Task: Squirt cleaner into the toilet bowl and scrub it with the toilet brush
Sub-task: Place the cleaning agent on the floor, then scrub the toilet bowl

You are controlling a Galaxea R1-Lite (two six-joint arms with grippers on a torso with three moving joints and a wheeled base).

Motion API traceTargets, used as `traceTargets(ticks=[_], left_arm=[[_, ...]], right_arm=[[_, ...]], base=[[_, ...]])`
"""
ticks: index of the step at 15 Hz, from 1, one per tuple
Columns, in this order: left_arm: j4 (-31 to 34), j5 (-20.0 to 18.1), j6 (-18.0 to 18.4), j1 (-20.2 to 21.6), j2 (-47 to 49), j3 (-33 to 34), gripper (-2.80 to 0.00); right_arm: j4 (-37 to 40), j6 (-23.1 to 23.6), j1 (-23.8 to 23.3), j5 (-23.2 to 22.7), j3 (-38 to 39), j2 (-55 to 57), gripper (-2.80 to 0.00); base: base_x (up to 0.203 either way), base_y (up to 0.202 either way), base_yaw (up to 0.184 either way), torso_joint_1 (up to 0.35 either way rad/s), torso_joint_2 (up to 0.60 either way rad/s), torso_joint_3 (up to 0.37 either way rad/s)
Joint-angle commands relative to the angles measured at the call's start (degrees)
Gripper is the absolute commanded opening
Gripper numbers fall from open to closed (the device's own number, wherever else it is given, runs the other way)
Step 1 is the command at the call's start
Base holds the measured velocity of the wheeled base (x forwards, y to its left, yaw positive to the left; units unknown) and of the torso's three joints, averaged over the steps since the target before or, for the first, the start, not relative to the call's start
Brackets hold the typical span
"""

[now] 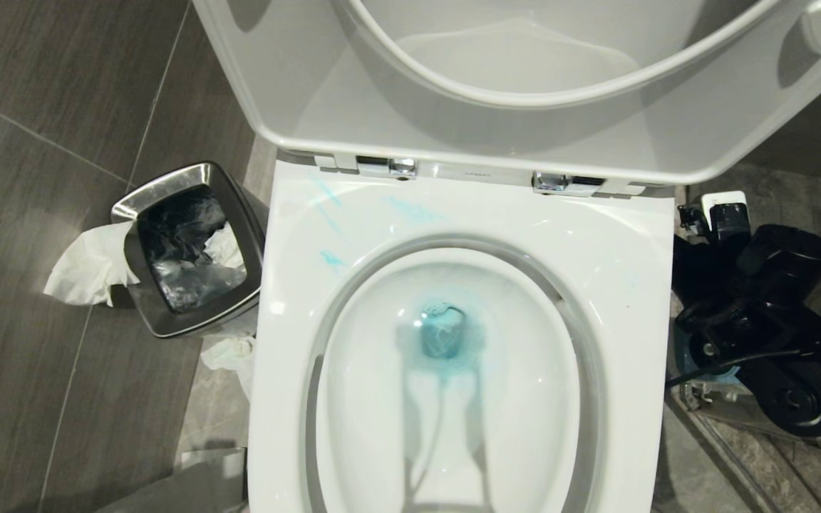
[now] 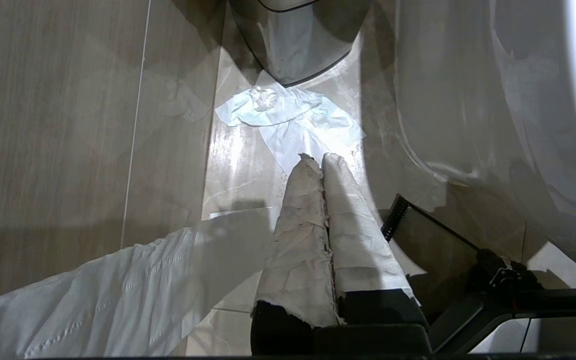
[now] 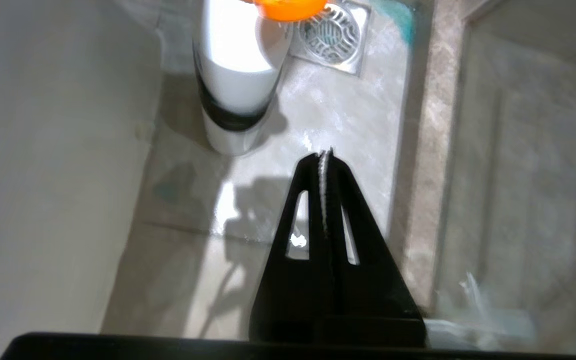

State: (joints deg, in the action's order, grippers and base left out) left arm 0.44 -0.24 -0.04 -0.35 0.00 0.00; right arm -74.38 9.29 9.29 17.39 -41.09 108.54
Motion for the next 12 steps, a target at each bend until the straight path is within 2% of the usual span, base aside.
traceTargets(ticks=[1,3,9,12], left_arm=[[0.0,-0.02,-0.05,-0.01,0.09,0.09,-2.8],[0.0,-0.02,-0.05,-0.01,0.09,0.09,-2.8],[0.0,-0.02,-0.05,-0.01,0.09,0.09,-2.8],[0.0,-0.02,-0.05,-0.01,0.09,0.09,-2.8]], right_arm=[[6.84,-0.6,-2.38,0.37,0.44,-7.36,-2.8],[15.18,-1.91,-4.07,0.37,-1.2,-12.67,-2.8],[42.36,-3.19,-4.7,1.18,-7.18,-30.82,-2.8],[49.53,-2.08,-4.66,2.86,-7.74,-37.22,-2.8]], base=[[0.0,0.0,0.0,0.0,0.0,0.0],[0.0,0.0,0.0,0.0,0.0,0.0],[0.0,0.0,0.0,0.0,0.0,0.0],[0.0,0.0,0.0,0.0,0.0,0.0]])
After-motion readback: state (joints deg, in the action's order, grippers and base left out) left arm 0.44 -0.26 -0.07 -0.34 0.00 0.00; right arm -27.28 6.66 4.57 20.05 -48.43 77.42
